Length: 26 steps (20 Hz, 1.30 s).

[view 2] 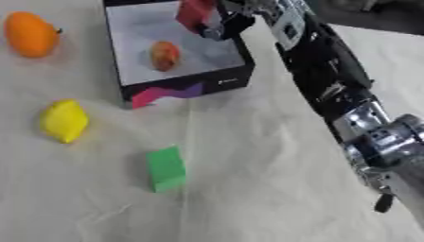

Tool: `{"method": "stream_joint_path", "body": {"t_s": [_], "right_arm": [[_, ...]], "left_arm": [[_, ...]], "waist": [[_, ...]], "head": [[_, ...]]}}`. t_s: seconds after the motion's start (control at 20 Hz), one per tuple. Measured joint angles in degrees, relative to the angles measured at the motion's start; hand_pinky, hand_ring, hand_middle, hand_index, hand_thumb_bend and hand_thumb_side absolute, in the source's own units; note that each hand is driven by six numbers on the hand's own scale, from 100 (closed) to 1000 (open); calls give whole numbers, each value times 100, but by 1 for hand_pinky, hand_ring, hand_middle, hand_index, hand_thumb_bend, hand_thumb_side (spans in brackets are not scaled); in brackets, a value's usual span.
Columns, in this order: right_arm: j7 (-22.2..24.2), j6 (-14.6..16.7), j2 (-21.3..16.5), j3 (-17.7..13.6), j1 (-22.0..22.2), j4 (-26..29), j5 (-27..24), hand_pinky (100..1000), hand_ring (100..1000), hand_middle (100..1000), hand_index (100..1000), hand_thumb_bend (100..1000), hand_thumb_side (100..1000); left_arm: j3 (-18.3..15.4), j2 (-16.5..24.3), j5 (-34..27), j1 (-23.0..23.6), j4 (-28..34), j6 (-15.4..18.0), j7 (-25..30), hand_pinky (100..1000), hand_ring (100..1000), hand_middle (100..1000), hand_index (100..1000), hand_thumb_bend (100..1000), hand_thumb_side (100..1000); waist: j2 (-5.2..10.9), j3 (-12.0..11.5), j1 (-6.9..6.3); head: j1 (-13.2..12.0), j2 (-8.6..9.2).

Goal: Pick up objects on the table and place them in the box.

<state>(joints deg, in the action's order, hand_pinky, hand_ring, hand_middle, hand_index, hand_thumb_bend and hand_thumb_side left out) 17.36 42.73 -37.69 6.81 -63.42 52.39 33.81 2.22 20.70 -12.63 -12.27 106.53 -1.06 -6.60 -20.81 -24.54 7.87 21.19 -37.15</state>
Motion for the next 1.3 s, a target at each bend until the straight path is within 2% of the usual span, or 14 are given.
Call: {"method": "stream_joint_path", "body": {"t_s": [0.3,0.45,0.55,0.6,0.9,1.15,1.2,1.25,1.3], "right_arm": [[-13,89,104,61,50,-46,216,719,717,674,802,128,234],[14,156,136,64,88,-57,325,765,770,730,841,247,314],[32,217,147,65,100,-63,404,805,821,778,869,367,330],[30,248,147,64,103,-62,447,817,834,793,881,392,326],[-71,315,80,-14,123,-4,489,818,835,795,882,421,253],[-283,82,-180,-29,172,377,-61,814,828,783,885,350,179],[-322,-16,-251,-21,221,505,-251,814,831,782,894,253,100],[-337,-129,-320,-7,289,642,-478,814,832,783,895,242,100],[-325,-257,-404,0,370,817,-740,819,842,791,907,154,100]], "left_arm": [[8,-35,0,-37,-1,-1,1,884,741,593,714,100,864],[8,-46,0,-38,-2,-2,1,885,741,593,715,100,865],[8,-46,1,-38,-3,-2,0,885,741,593,715,100,865],[8,-46,1,-38,-3,-3,0,885,741,593,715,100,865],[7,-46,3,-25,-7,-5,-4,886,741,593,715,100,864],[-11,-38,12,104,-40,-4,-18,887,741,593,715,100,863],[-24,-37,16,129,-42,-3,-27,888,741,593,715,100,861],[-30,-31,24,157,-44,0,-37,888,741,593,715,100,860],[-38,-17,31,186,-50,4,-51,888,742,593,715,100,859]], "waist": [[-5,-25,9],[-5,-21,24],[-5,-12,28],[-5,-7,28],[-4,52,28],[2,233,28],[11,274,28],[37,316,28],[81,360,28]], "head": [[14,2],[13,1],[13,0],[13,-2],[11,-63],[-57,-164],[-80,-192],[-107,-214],[-135,-237]]}}
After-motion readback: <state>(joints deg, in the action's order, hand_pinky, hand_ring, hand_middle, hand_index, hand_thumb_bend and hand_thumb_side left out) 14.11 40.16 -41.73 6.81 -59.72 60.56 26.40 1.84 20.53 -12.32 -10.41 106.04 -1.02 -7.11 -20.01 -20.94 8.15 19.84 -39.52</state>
